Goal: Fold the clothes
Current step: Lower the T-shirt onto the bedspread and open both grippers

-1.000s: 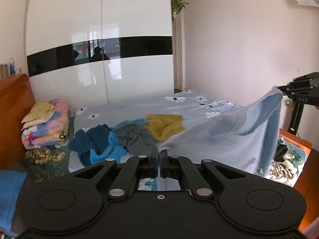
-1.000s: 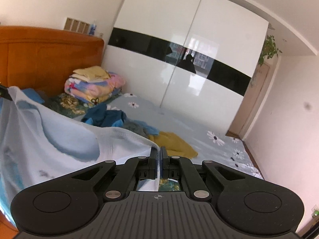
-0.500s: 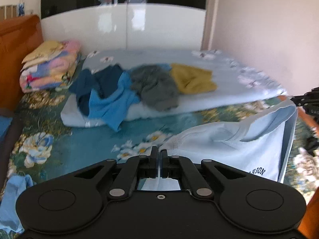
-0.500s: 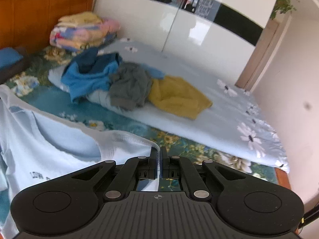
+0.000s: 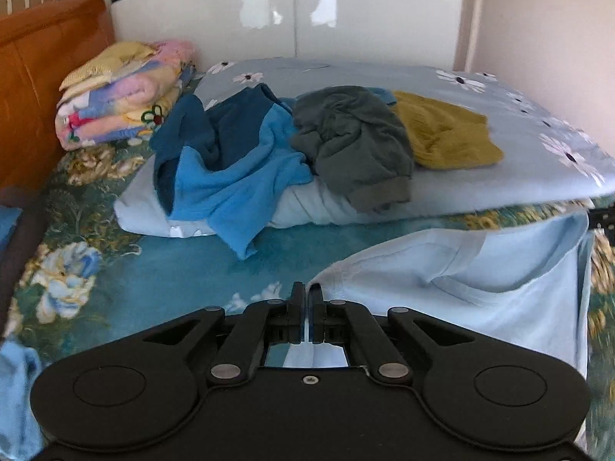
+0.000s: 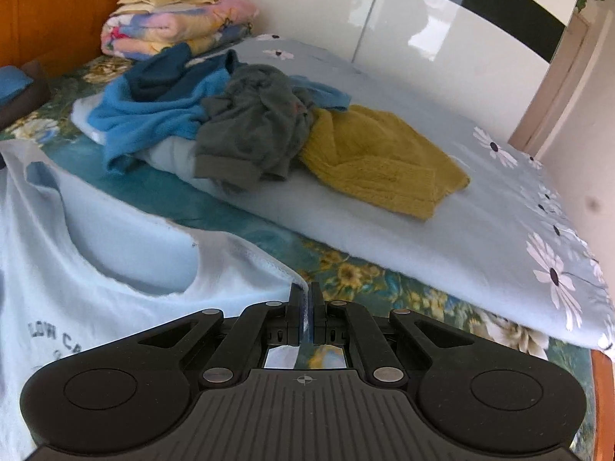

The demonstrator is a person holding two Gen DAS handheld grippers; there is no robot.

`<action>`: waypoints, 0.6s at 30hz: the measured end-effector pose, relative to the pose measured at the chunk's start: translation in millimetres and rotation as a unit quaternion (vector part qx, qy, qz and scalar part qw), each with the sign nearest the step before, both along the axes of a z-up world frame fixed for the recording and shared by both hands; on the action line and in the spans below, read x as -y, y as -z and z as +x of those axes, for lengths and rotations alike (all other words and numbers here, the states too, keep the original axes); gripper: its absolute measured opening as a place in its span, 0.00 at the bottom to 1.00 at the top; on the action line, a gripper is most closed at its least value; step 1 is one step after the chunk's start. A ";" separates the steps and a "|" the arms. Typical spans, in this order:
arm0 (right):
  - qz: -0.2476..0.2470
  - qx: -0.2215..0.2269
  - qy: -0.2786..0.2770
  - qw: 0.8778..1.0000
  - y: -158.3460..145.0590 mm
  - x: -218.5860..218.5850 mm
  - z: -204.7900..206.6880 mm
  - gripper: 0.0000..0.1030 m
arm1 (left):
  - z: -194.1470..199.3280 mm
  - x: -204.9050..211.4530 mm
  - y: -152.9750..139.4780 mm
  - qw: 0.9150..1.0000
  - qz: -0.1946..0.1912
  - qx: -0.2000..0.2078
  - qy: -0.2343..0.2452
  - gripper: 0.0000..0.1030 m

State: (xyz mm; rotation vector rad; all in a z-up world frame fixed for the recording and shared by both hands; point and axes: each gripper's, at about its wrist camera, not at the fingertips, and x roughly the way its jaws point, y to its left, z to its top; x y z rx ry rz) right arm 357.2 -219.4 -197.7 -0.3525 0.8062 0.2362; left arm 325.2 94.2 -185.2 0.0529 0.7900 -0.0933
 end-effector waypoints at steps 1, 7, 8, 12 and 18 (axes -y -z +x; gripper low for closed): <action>-0.001 -0.002 -0.004 1.000 5.1 1.9 11.2 0.01 | 10.7 3.3 5.2 1.000 0.002 -0.002 -0.003 0.00; -0.009 -0.022 -0.027 0.999 40.0 8.6 67.3 0.01 | 71.1 14.2 42.9 0.999 0.025 -0.022 -0.016 0.00; -0.011 -0.026 -0.030 0.999 46.8 9.2 75.1 0.01 | 78.8 13.0 49.3 0.999 0.027 -0.026 -0.017 0.00; -0.016 -0.043 -0.039 0.998 76.7 8.3 98.2 0.01 | 108.5 8.5 81.6 0.998 0.041 -0.044 -0.018 0.00; -0.015 -0.071 -0.042 0.997 119.9 2.2 123.7 0.01 | 135.5 6.0 129.5 0.994 0.075 -0.074 -0.016 0.00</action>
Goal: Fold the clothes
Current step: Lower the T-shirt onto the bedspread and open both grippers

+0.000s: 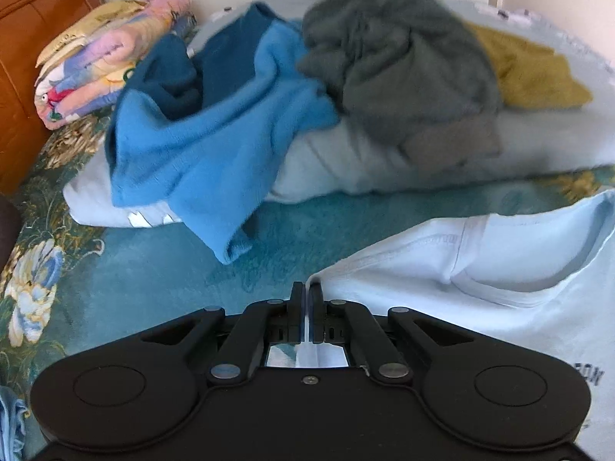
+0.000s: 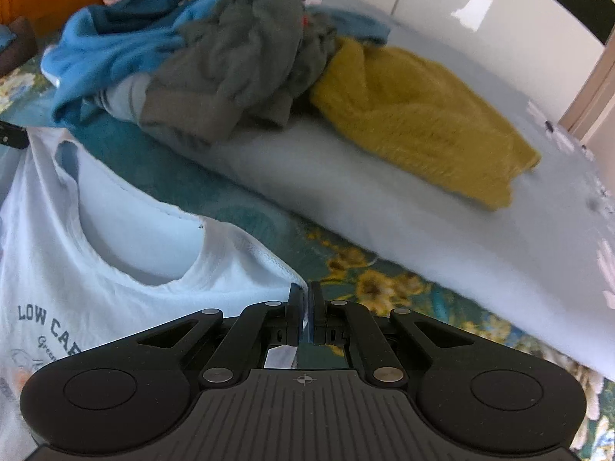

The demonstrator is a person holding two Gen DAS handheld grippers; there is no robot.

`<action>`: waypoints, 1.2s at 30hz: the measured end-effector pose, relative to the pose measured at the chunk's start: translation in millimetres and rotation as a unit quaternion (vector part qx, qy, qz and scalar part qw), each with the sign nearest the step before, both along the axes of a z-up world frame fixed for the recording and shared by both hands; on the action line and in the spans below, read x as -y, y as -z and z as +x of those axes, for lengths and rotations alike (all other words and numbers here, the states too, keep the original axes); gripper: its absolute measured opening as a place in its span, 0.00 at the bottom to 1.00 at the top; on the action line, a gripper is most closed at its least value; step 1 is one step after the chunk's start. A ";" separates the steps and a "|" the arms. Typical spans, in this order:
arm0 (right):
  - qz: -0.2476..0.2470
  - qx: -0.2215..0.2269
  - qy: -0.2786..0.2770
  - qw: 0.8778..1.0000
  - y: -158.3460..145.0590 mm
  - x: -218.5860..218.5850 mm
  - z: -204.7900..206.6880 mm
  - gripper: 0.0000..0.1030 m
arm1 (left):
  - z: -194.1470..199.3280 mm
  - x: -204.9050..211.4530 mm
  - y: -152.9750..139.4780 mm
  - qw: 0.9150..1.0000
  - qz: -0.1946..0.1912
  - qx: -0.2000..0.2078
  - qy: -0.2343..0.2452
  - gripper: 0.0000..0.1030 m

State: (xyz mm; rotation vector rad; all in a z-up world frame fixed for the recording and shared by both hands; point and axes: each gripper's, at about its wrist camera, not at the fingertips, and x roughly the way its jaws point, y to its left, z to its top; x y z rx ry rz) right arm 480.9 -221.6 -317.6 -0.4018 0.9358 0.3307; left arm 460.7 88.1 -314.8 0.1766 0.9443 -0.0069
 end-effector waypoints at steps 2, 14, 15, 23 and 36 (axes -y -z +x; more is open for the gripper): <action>-0.005 -0.006 -0.005 1.000 12.3 -2.7 4.5 0.01 | 5.7 -1.8 11.3 1.000 0.001 -0.005 -0.004 0.00; -0.022 -0.035 -0.004 0.999 55.0 -6.6 15.6 0.02 | 21.5 -2.1 46.3 1.000 0.003 -0.028 -0.004 0.01; -0.023 -0.035 -0.005 0.999 56.5 -7.2 16.1 0.02 | 22.1 -1.8 47.9 1.000 0.004 -0.030 -0.003 0.01; -0.045 -0.031 -0.018 0.998 63.5 -12.4 14.1 0.02 | 19.7 -4.3 54.8 1.000 -0.007 -0.026 -0.013 0.07; -0.079 -0.005 0.030 0.996 46.2 -23.0 4.4 0.59 | -23.8 -12.1 17.4 0.999 -0.031 0.018 0.014 0.67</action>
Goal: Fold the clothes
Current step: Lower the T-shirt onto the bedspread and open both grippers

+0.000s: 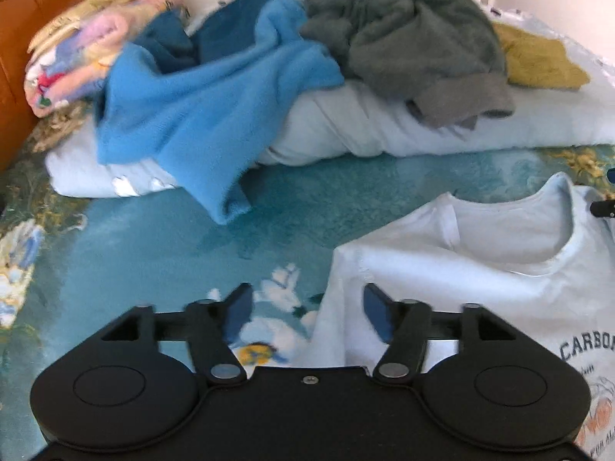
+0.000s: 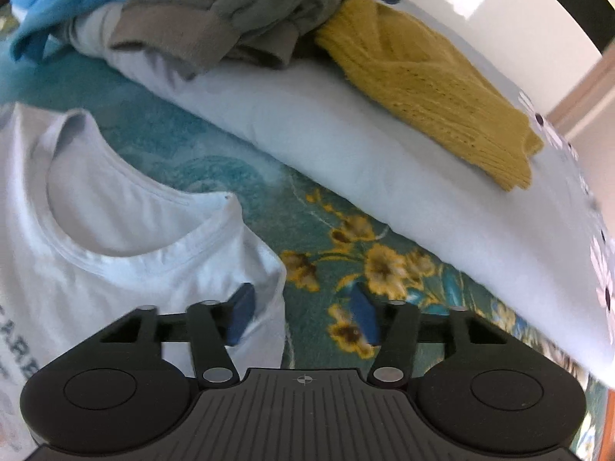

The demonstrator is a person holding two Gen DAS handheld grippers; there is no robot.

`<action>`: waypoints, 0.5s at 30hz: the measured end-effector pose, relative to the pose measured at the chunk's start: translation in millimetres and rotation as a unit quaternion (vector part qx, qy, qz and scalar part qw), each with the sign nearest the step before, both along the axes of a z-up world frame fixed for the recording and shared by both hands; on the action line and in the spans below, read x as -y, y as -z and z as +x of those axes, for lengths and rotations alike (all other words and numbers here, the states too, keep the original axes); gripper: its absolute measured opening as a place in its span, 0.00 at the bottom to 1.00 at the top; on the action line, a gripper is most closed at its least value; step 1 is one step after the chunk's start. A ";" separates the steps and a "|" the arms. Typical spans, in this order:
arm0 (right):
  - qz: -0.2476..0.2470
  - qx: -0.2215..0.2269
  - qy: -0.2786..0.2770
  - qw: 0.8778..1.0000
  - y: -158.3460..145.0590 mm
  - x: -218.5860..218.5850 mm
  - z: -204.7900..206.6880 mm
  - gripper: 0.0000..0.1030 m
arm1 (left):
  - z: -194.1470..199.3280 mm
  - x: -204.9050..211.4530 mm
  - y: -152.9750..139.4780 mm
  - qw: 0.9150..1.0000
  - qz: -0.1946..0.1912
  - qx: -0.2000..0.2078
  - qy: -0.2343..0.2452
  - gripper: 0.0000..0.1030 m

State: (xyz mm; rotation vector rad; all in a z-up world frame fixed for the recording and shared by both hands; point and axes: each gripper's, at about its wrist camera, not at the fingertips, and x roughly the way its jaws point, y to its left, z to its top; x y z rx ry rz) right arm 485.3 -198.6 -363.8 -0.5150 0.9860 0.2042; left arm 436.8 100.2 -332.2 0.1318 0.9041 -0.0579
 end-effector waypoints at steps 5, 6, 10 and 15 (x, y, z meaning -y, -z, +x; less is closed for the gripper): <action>-0.018 0.032 0.022 0.999 -25.1 -13.0 -29.2 0.72 | -31.7 -26.9 -26.4 0.999 -0.035 0.029 -0.020 0.77; -0.018 0.040 0.029 0.999 -31.8 -16.6 -36.7 0.72 | -39.2 -33.6 -31.8 0.998 -0.041 0.033 -0.027 0.78; -0.013 0.069 0.061 0.996 -59.7 -32.1 -65.5 0.73 | -75.3 -64.9 -56.5 0.995 -0.063 0.049 -0.052 0.79; 0.043 0.096 0.063 0.993 -97.5 -72.7 -106.2 0.73 | -139.8 -116.4 -80.4 0.991 -0.077 0.063 -0.084 0.81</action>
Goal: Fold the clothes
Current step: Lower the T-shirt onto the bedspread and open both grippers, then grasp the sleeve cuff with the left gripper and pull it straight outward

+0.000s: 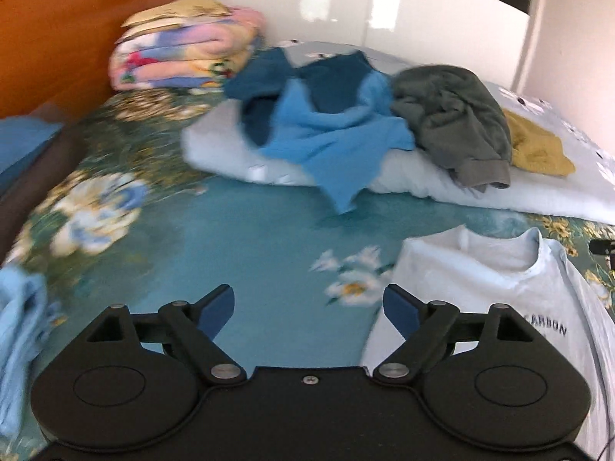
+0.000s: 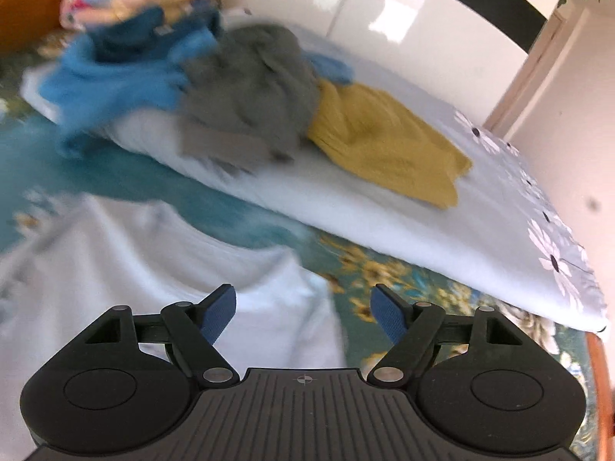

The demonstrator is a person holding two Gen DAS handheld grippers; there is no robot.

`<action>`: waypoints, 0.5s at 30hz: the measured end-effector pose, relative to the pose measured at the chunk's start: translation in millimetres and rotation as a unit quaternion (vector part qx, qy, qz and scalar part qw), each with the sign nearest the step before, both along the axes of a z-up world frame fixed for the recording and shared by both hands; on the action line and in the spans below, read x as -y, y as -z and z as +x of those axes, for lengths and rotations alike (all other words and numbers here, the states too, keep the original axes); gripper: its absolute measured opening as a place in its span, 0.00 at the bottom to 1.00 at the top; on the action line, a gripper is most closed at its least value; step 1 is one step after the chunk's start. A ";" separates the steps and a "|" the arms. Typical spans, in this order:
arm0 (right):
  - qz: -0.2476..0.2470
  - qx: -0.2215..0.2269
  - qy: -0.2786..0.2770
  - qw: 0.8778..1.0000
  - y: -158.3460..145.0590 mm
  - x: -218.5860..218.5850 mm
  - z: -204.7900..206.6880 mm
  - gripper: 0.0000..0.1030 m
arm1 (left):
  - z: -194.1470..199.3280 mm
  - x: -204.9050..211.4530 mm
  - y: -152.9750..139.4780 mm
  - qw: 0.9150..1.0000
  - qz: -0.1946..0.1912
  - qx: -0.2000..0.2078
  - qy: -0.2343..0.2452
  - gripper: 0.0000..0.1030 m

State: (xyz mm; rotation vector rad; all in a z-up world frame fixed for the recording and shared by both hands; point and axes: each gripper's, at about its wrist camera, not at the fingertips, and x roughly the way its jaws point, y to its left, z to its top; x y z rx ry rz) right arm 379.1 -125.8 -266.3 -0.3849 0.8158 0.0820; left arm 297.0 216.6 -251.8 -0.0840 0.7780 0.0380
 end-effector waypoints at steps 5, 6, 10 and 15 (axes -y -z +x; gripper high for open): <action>0.050 -0.004 -0.031 0.998 -16.0 -63.0 -25.3 0.74 | -65.3 -34.2 2.1 0.999 -0.012 -0.025 -0.024 0.81; 0.060 -0.010 -0.038 0.997 -16.0 -76.6 -28.7 0.74 | -78.7 -35.8 4.1 0.999 -0.013 -0.030 -0.026 0.81; 0.082 -0.049 -0.085 0.992 -2.2 -128.3 -42.8 0.73 | -126.8 -32.9 18.6 0.998 -0.017 -0.052 -0.021 0.81; 0.075 -0.116 -0.129 0.982 27.3 -184.0 -56.0 0.58 | -159.0 -29.9 34.3 0.997 -0.028 -0.072 -0.027 0.81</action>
